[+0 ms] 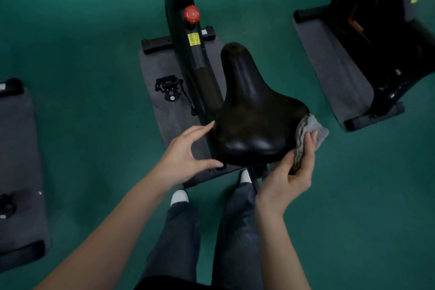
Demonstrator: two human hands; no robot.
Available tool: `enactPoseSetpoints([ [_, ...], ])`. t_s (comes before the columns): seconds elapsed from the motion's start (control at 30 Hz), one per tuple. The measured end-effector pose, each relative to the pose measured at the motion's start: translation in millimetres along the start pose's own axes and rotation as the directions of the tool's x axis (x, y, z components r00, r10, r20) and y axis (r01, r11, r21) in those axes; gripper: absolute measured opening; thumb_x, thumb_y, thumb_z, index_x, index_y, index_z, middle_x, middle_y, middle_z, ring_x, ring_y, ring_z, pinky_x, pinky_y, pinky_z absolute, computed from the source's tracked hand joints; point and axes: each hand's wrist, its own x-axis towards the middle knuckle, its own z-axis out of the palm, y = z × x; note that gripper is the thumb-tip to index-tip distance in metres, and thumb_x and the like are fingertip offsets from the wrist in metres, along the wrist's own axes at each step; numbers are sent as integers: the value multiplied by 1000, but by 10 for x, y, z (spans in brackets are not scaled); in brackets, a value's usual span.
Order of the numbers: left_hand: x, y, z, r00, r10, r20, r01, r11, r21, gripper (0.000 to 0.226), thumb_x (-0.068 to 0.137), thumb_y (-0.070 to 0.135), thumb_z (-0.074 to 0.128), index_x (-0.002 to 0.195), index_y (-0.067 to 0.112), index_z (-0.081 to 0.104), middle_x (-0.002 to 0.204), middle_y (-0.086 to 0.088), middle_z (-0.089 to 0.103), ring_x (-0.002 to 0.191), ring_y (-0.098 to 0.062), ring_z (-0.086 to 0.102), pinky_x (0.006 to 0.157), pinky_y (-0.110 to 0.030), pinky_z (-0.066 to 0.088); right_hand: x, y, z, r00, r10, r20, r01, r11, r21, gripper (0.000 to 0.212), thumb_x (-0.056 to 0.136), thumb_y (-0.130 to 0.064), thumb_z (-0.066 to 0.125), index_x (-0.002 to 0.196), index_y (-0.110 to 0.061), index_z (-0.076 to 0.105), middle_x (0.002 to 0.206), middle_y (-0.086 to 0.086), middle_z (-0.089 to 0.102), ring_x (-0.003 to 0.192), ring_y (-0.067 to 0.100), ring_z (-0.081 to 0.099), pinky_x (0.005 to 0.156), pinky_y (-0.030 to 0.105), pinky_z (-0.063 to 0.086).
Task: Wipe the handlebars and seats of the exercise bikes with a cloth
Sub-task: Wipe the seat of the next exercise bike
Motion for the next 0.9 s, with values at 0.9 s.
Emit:
enactPoseSetpoints([
  [0.9,-6,110,32,999,-4,-44,0,996,-91,79,60,24,76,134,22,48,120,6,58,116,-3,55,97,-17,44,-680,-54,-413,975,197,-100,-195,980,30,47,90,6,49,135,-9,52,139,3,53,130,12,48,101,13,38],
])
